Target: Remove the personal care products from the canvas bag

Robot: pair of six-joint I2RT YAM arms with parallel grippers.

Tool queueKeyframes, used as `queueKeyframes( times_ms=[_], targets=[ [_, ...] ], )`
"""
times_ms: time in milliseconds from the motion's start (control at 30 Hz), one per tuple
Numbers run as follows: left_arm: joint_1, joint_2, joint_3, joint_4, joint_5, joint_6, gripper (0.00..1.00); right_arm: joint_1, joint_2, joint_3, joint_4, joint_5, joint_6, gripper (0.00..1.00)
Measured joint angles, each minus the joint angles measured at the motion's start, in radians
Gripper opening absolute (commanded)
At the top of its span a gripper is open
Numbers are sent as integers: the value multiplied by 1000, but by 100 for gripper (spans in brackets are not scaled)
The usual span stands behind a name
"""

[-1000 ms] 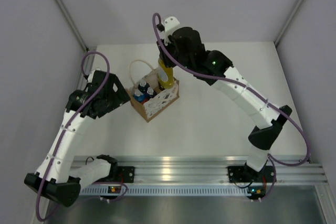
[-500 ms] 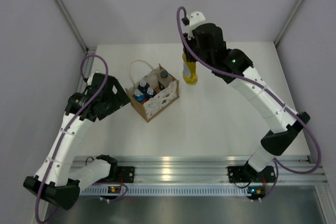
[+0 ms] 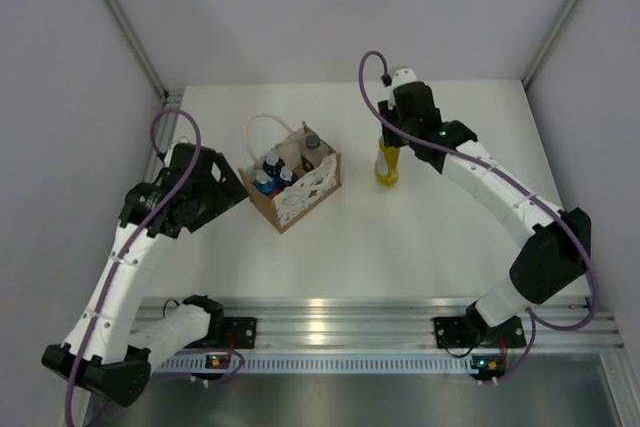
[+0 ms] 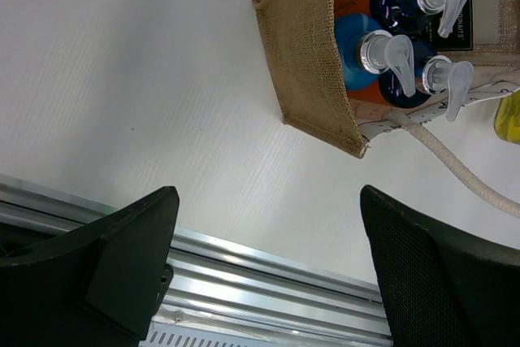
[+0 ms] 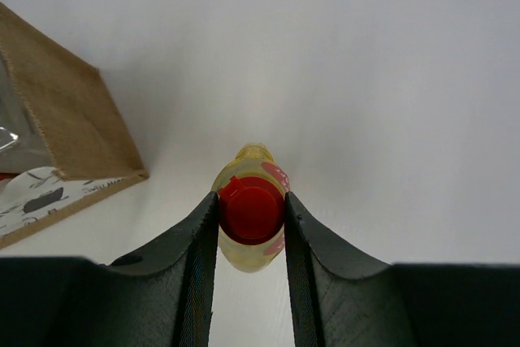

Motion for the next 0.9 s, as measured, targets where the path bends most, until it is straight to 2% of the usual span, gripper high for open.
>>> queueKeyframes(
  times_ms=[133,333,367,433,467,533,567,667,767,900],
  targets=[
    [0,-9,-2,0,18,2,97,-50,-2,-81,51,-29,11,0],
    [0,-14,-11,0,43,5,97,-91,-2,-117,100,-34,17,2],
    [0,-14,-12,0,45,5,97,-96,-1,-122,109,-34,20,10],
    [0,-16,-13,0,52,6,97,-101,0,-132,121,-35,27,18],
    [0,-19,-13,0,54,7,97,-103,0,-135,125,-35,31,30],
    [0,-26,-15,0,61,10,98,-105,2,-147,135,-39,39,39],
    [0,-29,-16,0,64,12,98,-106,2,-153,144,-39,43,49],
    [0,-33,-18,0,74,23,98,-108,2,-152,189,-38,46,61],
    [0,-33,-19,0,85,32,98,-109,2,-152,213,-41,45,68],
    [0,-32,-19,0,96,47,98,-109,2,-137,210,-62,45,67]
  ],
)
